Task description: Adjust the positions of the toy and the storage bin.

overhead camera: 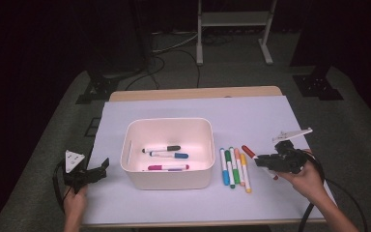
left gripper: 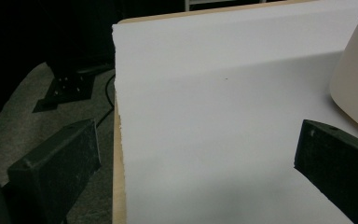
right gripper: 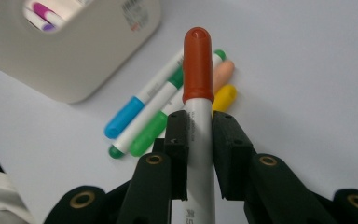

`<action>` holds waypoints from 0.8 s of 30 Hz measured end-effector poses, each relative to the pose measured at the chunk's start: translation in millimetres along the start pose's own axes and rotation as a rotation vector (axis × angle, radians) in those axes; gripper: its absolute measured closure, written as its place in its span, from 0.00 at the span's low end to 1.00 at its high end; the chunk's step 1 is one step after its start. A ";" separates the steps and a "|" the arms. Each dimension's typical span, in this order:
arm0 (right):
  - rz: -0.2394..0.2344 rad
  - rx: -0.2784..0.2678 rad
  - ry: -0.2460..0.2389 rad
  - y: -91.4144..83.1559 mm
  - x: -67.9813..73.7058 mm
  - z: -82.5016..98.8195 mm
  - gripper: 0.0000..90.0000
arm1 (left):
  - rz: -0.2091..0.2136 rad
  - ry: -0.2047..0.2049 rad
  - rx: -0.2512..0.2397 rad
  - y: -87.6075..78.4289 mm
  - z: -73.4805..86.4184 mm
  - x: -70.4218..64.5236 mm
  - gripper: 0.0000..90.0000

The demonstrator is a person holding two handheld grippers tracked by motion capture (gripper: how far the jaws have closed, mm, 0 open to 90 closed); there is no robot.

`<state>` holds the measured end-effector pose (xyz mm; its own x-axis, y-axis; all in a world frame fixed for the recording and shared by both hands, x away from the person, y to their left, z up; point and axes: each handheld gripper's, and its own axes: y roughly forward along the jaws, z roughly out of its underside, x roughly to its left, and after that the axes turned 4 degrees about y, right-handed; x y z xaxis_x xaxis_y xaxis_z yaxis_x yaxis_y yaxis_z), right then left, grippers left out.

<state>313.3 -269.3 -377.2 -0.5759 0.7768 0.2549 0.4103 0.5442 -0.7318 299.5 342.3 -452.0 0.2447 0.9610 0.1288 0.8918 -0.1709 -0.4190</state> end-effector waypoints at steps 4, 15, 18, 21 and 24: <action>-0.042 -0.020 -0.037 -12.4 12.6 -14.4 0.84 | 0.000 0.001 0.003 0.3 -0.1 -0.2 0.00; -0.103 -0.050 -0.138 -34.9 51.4 -51.8 0.84 | 0.003 -0.002 0.000 -0.1 0.1 0.5 0.00; -0.107 -0.049 -0.156 -37.6 58.4 -57.3 0.84 | 0.003 0.000 -0.001 -0.2 0.1 0.5 0.00; -0.121 -0.055 -0.187 -42.0 69.1 -67.0 0.84 | 0.003 0.000 -0.002 -0.2 0.1 0.4 0.00; -0.135 -0.053 -0.215 -44.4 80.2 -76.6 0.84 | 0.003 -0.001 -0.001 -0.3 0.1 0.4 0.00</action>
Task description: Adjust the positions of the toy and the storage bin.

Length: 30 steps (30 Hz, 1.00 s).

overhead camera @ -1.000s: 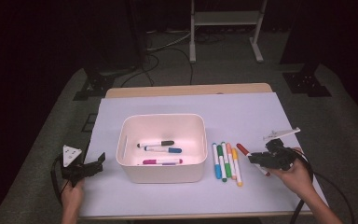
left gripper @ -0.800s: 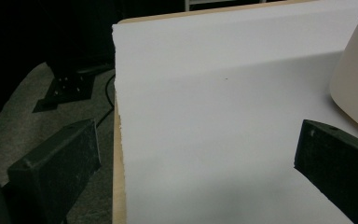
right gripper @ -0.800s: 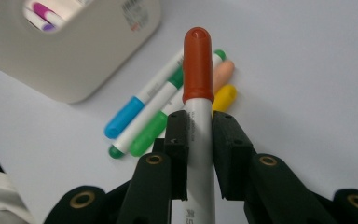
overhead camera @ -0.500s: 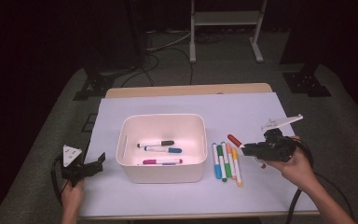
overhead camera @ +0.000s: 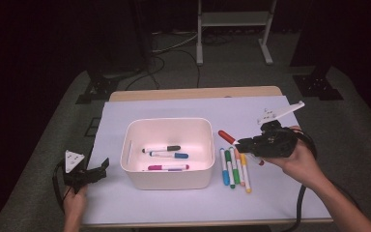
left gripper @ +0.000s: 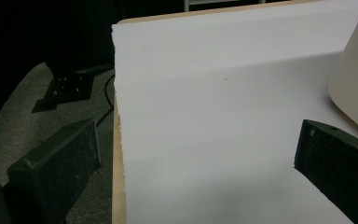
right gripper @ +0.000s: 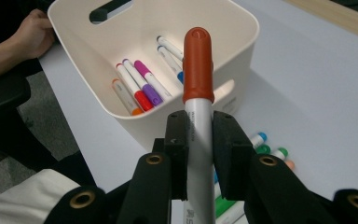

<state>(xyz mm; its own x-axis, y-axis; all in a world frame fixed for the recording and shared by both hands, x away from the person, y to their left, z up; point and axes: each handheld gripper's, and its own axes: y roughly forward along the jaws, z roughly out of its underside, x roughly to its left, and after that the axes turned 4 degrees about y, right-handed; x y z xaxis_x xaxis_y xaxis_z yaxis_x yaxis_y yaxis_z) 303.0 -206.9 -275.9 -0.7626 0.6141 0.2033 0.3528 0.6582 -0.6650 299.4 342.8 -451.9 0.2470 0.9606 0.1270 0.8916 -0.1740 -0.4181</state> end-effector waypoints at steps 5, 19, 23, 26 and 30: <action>-0.026 0.010 -0.038 2.8 13.2 -20.2 0.84 | 0.002 -0.001 0.000 0.1 0.0 0.1 0.00; -0.133 0.041 -0.143 39.5 52.2 -64.2 0.84 | 0.003 0.001 -0.002 0.0 0.0 0.0 0.00; -0.163 0.059 -0.173 54.7 59.9 -73.0 0.84 | 0.005 0.000 0.000 0.0 0.0 0.3 0.00; -0.178 0.074 -0.187 65.6 65.0 -78.0 0.84 | 0.006 -0.002 0.001 -0.1 0.0 0.4 0.00; -0.199 0.090 -0.203 78.6 70.0 -82.7 0.84 | 0.006 -0.003 0.002 -0.3 0.0 0.5 0.00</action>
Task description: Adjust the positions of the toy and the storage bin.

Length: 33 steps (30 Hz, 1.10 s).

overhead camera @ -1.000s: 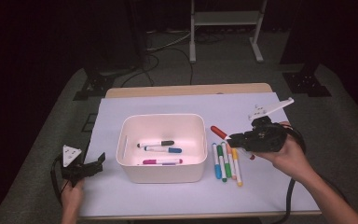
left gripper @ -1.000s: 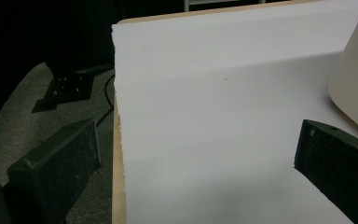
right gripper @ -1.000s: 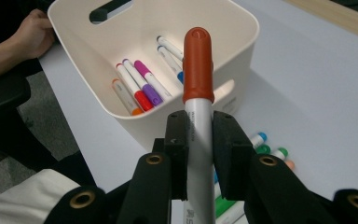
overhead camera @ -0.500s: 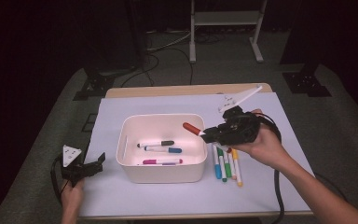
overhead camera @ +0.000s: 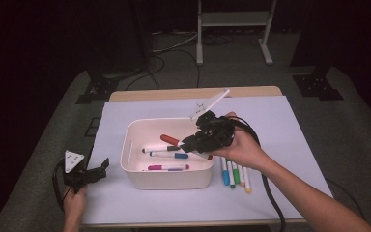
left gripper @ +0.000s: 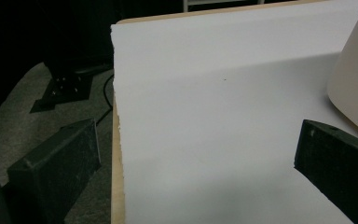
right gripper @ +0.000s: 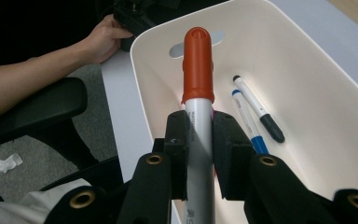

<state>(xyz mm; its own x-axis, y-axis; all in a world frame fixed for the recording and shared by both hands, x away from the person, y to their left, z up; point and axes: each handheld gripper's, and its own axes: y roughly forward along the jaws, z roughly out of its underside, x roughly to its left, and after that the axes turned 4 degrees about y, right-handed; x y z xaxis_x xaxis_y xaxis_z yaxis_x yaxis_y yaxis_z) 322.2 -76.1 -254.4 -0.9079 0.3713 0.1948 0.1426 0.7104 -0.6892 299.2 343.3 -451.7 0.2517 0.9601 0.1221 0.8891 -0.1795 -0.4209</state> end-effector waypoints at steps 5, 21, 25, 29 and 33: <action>-0.023 0.017 -0.012 13.4 1.8 -6.3 0.84 | 0.000 0.001 0.000 0.0 0.0 0.0 0.00; -0.086 0.085 -0.040 59.5 2.8 -18.6 0.84 | 0.001 -0.003 -0.001 -0.2 0.0 0.3 0.00; -0.104 0.093 -0.034 69.2 -0.3 -20.0 0.84 | 0.001 -0.005 -0.002 -0.1 0.1 0.3 0.00; -0.107 0.110 -0.038 79.7 -3.0 -20.3 0.84 | 0.001 -0.008 -0.005 0.1 0.2 0.3 0.00; -0.105 0.134 -0.049 91.6 -4.8 -19.7 0.84 | 0.002 -0.012 -0.005 0.1 0.1 0.2 0.00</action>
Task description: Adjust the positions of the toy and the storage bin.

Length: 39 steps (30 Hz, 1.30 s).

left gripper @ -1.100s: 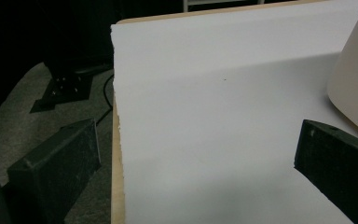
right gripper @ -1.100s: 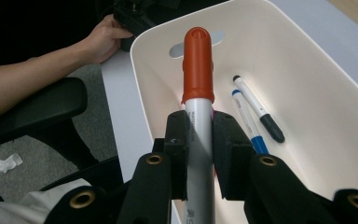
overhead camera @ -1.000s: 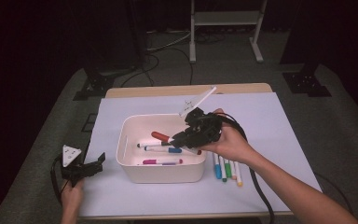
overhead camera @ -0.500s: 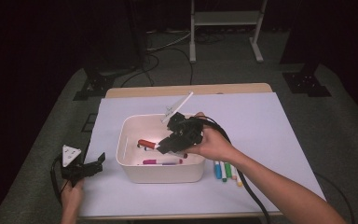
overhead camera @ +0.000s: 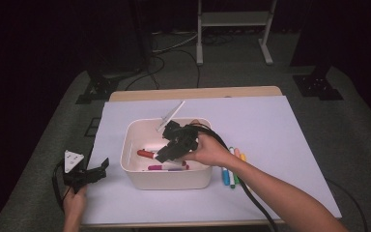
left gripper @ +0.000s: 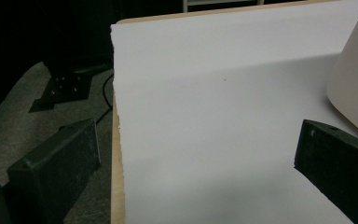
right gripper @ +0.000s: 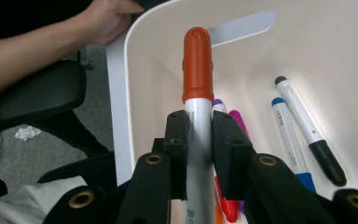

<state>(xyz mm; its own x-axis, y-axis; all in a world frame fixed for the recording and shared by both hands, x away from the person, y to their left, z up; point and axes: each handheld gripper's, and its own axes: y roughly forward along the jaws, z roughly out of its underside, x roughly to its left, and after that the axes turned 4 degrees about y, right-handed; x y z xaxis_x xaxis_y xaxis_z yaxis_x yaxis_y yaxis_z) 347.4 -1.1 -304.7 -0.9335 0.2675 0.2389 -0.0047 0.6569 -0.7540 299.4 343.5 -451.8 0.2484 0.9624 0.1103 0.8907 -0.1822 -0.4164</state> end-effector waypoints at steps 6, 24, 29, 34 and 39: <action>-0.008 0.036 -0.008 15.9 -1.9 -2.3 0.84 | 0.001 0.003 0.000 -0.3 0.1 0.5 0.00; -0.020 0.115 -0.025 44.6 -7.3 -3.2 0.84 | 0.003 -0.003 0.001 -0.5 0.1 0.9 0.00; -0.018 0.140 -0.039 49.4 -7.7 -2.5 0.84 | 0.004 -0.004 0.002 -0.5 0.1 1.1 0.00; -0.011 0.173 -0.040 54.4 -8.9 -1.8 0.83 | 0.004 -0.006 -0.005 -0.3 0.3 1.0 0.00; -0.002 0.178 -0.044 54.6 -10.0 -1.1 0.76 | 0.004 -0.005 -0.006 -0.3 0.2 0.8 0.00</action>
<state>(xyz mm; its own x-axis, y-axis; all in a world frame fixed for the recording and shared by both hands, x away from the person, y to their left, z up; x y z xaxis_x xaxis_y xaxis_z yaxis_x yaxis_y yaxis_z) 356.9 32.9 -347.6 -0.9481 0.2330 0.2163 -0.0659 0.5214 -0.8508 299.2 344.4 -451.8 0.2496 0.9627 0.1042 0.8920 -0.1867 -0.4117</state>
